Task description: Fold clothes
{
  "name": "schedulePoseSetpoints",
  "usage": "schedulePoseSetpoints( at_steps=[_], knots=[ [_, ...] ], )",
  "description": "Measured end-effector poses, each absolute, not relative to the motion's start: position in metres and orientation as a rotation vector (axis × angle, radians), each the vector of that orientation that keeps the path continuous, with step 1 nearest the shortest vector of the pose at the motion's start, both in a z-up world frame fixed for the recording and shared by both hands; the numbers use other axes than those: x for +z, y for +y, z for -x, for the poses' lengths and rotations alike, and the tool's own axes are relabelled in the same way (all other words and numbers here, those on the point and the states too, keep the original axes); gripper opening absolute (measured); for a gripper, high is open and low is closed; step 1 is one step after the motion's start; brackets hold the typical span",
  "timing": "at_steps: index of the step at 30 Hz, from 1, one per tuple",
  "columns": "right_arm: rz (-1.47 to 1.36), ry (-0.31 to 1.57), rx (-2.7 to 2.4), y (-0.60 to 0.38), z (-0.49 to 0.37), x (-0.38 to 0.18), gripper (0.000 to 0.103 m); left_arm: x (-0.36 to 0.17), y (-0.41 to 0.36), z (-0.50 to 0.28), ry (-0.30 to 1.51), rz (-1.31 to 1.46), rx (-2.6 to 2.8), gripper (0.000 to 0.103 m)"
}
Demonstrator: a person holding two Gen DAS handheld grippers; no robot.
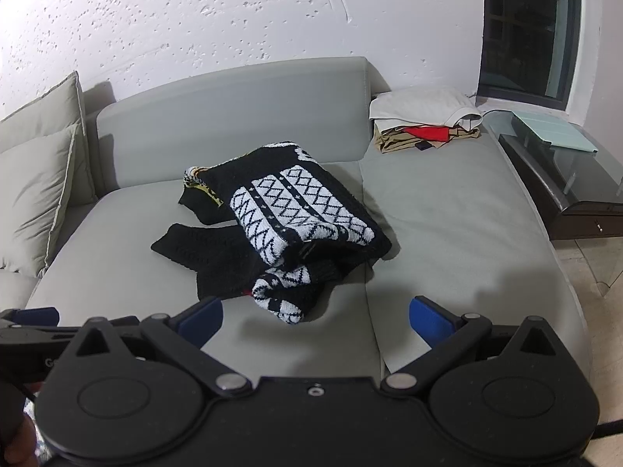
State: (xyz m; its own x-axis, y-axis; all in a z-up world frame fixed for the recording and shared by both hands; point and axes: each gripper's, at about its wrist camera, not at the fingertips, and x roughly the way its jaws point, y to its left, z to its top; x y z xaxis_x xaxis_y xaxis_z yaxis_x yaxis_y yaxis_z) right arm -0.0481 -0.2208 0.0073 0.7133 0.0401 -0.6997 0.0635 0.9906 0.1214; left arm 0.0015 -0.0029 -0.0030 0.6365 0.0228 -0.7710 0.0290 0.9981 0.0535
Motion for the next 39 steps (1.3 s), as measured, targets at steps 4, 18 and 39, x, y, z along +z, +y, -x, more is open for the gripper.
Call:
schedulePoseSetpoints(
  at_steps=[4, 18, 39],
  knots=[
    [-0.140, 0.779, -0.011, -0.2206, 0.0483, 0.0071, 0.103, -0.0023, -0.0031, -0.0010, 0.880, -0.064, -0.004, 0.102],
    [-0.146, 0.785, -0.010, -0.2221, 0.0465, 0.0046, 0.103, -0.0027, -0.0004, -0.0024, 0.887, -0.059, 0.005, 0.102],
    [-0.149, 0.792, -0.011, -0.2230, 0.0454, 0.0022, 0.103, -0.0053, -0.0004, -0.0044, 0.899, -0.058, 0.008, 0.102]
  ],
)
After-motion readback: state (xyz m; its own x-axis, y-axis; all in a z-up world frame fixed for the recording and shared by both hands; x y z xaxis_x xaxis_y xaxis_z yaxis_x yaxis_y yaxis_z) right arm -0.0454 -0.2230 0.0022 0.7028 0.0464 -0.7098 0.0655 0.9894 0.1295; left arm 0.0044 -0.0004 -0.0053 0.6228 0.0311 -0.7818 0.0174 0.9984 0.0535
